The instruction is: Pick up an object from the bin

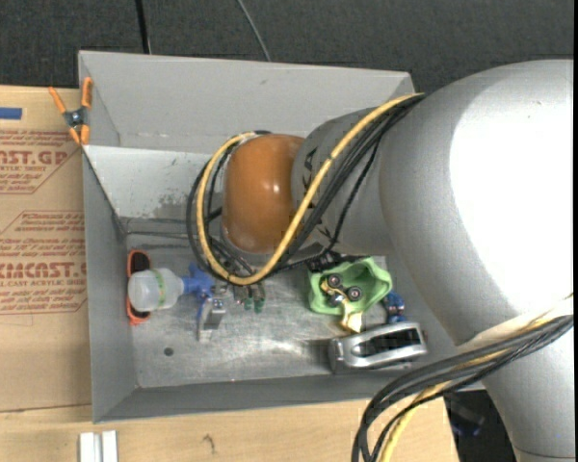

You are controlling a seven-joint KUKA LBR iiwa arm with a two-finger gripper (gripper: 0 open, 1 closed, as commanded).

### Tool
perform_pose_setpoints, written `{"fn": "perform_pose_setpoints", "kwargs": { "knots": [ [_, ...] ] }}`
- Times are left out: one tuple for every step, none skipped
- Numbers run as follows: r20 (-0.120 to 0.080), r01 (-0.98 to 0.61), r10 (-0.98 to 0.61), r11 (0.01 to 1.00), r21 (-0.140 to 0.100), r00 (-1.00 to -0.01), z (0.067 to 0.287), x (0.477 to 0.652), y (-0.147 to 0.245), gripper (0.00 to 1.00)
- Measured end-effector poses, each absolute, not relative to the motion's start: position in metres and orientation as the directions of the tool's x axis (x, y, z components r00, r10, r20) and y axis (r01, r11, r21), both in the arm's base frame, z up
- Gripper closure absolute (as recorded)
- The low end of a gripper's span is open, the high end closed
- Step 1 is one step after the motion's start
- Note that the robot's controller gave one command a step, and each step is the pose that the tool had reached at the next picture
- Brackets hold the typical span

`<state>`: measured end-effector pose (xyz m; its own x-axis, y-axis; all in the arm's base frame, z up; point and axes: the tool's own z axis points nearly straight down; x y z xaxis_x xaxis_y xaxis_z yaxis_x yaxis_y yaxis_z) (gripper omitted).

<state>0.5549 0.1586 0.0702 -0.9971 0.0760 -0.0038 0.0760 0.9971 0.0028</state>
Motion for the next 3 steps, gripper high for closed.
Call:
{"fn": "perform_pose_setpoints", "kwargs": {
  "knots": [
    [0.001,0.216,0.216,0.976,0.001,-0.976,0.092,0.535,0.154,0.00],
    [-0.002,0.189,0.189,0.982,0.000,-0.982,0.089,0.530,0.157,0.00],
    [0.012,0.286,0.286,0.958,0.003,-0.958,0.076,0.529,0.147,1.00]
  ]
}}
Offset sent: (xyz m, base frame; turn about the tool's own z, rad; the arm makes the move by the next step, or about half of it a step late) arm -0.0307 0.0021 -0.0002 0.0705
